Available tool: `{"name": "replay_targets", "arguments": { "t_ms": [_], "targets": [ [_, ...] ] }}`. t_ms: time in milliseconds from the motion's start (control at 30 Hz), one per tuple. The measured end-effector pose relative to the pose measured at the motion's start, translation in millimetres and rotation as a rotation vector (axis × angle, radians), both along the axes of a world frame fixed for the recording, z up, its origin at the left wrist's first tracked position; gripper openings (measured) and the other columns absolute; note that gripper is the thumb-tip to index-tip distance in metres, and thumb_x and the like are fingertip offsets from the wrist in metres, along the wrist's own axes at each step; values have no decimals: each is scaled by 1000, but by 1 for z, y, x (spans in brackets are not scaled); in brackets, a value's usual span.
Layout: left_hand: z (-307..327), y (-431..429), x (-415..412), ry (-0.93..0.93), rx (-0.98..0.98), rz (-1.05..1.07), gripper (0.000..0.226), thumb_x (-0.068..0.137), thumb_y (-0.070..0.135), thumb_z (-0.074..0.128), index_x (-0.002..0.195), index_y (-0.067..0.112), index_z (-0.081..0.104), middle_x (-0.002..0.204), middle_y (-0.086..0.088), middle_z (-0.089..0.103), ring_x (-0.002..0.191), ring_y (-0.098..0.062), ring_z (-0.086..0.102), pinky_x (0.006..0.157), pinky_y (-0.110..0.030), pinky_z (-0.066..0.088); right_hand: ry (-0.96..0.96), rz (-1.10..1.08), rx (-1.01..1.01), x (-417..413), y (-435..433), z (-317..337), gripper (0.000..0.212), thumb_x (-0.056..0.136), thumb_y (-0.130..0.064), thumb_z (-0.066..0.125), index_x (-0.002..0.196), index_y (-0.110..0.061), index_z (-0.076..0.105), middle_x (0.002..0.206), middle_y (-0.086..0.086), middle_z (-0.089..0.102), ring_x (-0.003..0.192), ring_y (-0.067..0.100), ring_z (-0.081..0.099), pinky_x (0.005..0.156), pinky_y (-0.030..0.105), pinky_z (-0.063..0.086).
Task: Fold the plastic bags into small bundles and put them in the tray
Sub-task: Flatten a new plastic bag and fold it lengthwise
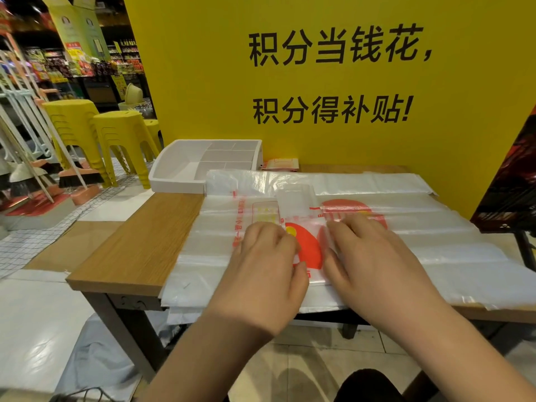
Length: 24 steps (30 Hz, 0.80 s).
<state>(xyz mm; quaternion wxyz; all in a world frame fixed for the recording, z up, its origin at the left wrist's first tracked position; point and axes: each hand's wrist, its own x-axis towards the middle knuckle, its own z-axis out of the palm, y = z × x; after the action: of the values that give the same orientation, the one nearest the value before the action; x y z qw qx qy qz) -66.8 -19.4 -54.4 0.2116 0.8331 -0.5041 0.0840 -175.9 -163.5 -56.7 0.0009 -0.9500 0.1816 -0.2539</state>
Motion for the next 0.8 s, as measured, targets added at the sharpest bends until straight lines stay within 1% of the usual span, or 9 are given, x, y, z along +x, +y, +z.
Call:
{"name": "replay_targets", "arguments": {
  "t_ms": [67, 100, 167, 233, 300, 367, 500, 667, 800],
  "targets": [
    [8, -1, 9, -9, 106, -79, 35, 102, 44, 33, 125, 24, 51, 156, 5, 31, 148, -14, 11, 122, -36, 18, 118, 104, 24, 2, -10, 1, 47, 97, -43, 33, 127, -19, 60, 138, 5, 56, 124, 27, 53, 97, 41, 47],
    [11, -2, 15, 11, 168, -122, 37, 103, 48, 36, 130, 26, 46, 160, 8, 25, 150, -10, 5, 123, -32, 11, 189, 149, 45, 3, -15, 3, 57, 98, -49, 25, 140, -24, 51, 154, 1, 42, 140, 22, 40, 111, 40, 38],
    [14, -2, 26, 87, 241, -189, 46, 98, 62, 39, 133, 32, 40, 152, 12, 34, 147, -9, 15, 122, -35, 15, 327, 212, 134, 3, -23, 7, 68, 97, -64, 11, 155, -33, 28, 165, -13, 15, 152, 7, 10, 122, 30, 12],
    [12, -1, 35, 163, 232, -221, 49, 91, 74, 40, 126, 39, 40, 133, 18, 44, 134, -8, 32, 114, -39, 32, 434, 233, 199, 2, -32, 10, 76, 91, -74, 9, 158, -39, 14, 163, -23, 3, 149, -4, -5, 123, 26, 1],
    [11, -1, 41, 186, 232, -223, 55, 86, 80, 40, 125, 41, 40, 127, 20, 44, 127, -5, 34, 109, -37, 37, 464, 267, 242, 0, -42, 10, 83, 85, -85, 12, 157, -44, 9, 162, -27, -2, 147, -9, -9, 125, 30, 3],
    [13, -1, 44, 197, 251, -242, 60, 84, 80, 44, 130, 40, 39, 133, 19, 42, 129, -3, 31, 111, -35, 35, 472, 315, 325, -1, -51, 11, 86, 81, -91, 23, 155, -51, 9, 161, -33, -2, 145, -14, -11, 126, 32, 5],
    [20, 0, 48, 198, 350, -263, 78, 83, 76, 49, 149, 41, 25, 152, 18, 30, 142, -1, 14, 120, -31, 20, 502, 362, 419, -7, -64, 16, 84, 80, -82, 49, 152, -55, 15, 156, -42, 1, 140, -20, -15, 122, 25, 1],
    [20, -3, 50, 246, 357, -269, 81, 84, 72, 54, 151, 43, 19, 154, 18, 27, 142, 0, 12, 117, -25, 18, 556, 343, 502, -4, -65, 22, 87, 76, -81, 55, 149, -61, 14, 153, -46, -1, 140, -20, -16, 120, 22, -1],
    [21, -3, 51, 284, 359, -279, 82, 84, 75, 54, 151, 47, 16, 154, 18, 30, 144, -5, 11, 120, -39, 24, 613, 331, 453, 1, -65, 27, 95, 72, -86, 52, 153, -56, 11, 157, -38, -2, 144, -14, -15, 124, 28, 2]
  ]
}}
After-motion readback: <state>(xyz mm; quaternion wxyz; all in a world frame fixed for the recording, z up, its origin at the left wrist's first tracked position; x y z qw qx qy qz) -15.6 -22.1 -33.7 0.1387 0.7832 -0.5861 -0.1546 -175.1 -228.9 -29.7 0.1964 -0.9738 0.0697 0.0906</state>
